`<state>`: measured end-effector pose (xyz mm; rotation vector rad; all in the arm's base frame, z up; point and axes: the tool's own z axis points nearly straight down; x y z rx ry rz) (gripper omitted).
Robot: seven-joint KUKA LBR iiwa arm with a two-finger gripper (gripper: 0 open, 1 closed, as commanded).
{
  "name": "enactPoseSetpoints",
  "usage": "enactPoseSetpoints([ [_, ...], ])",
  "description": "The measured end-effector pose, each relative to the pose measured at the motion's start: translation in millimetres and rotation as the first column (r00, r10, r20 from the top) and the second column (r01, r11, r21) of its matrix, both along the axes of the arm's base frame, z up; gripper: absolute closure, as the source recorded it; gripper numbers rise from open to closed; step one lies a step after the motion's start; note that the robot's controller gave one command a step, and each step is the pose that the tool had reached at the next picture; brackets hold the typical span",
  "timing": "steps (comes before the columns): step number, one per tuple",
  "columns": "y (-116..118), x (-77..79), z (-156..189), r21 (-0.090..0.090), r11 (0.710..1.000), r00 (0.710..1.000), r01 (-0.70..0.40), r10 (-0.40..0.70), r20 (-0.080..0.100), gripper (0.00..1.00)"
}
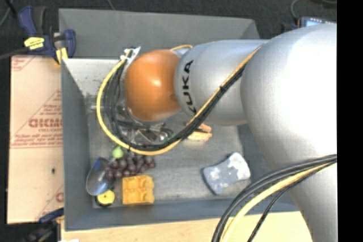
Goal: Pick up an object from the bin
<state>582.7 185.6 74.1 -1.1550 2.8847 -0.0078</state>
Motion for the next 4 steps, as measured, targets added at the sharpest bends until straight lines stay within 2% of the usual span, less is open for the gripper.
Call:
enactPoseSetpoints([
  [1, 3.6, -3.5, 30.9, 0.001, 0.989, 0.989, 0.146, -0.146, -0.013, 1.0],
  [2, -7.3, 17.9, 66.9, 0.004, 0.999, 0.999, 0.036, -0.036, 0.005, 1.0],
  [3, 1.1, 21.8, 46.0, 0.004, 1.0, 1.0, 0.025, -0.025, 0.011, 1.0],
  [4, 12.9, 12.3, 51.5, -0.001, 0.999, 0.999, 0.043, -0.043, -0.015, 1.0],
])
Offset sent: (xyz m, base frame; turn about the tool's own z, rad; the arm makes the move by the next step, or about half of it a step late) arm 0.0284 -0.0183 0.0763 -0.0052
